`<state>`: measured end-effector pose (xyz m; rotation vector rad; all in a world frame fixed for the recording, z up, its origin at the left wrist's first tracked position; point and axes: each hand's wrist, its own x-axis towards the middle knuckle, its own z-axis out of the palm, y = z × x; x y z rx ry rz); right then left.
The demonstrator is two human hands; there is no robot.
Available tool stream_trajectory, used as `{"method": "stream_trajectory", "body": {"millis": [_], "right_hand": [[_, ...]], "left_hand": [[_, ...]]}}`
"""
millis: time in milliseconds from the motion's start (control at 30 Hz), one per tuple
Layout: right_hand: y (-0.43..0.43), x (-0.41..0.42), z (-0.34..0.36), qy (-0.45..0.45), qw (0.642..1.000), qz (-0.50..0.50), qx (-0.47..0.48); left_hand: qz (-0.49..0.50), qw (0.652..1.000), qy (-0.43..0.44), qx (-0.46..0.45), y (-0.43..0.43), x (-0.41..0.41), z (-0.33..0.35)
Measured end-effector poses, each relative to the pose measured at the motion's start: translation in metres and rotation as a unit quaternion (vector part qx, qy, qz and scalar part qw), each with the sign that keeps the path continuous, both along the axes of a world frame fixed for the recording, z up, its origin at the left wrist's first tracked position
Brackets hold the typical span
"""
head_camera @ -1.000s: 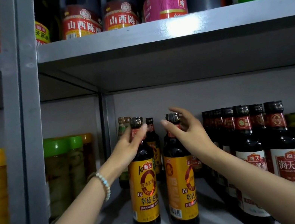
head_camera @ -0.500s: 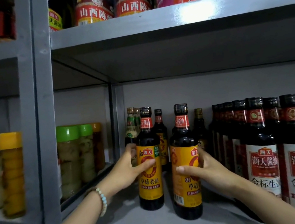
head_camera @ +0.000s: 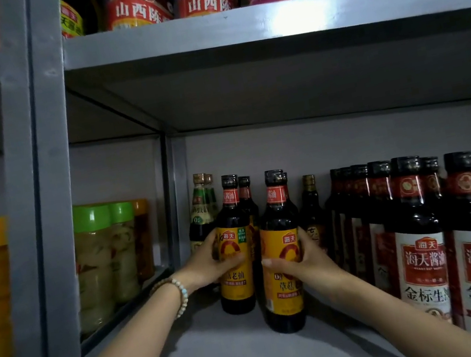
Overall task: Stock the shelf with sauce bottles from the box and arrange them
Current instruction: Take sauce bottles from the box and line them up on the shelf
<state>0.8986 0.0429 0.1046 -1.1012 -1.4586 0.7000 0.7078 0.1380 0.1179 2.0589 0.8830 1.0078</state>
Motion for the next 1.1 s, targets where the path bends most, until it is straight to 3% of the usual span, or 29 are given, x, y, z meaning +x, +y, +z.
{"method": "stream_trajectory", "body": {"millis": [200,533,1100], "right_hand": [[0.010,0.001,-0.006,0.012,1.000,-0.021,0.004],[0.008,0.002,-0.006,0.004,0.999,-0.041,0.002],[0.008,0.003,-0.006,0.007,0.999,-0.039,0.011]], "left_hand": [[-0.004,0.999,0.006,0.040,0.030,0.010,-0.006],[-0.051,0.996,-0.065,0.017,0.078,0.034,-0.019],[-0.077,0.997,-0.024,0.008,0.097,0.047,-0.016]]}}
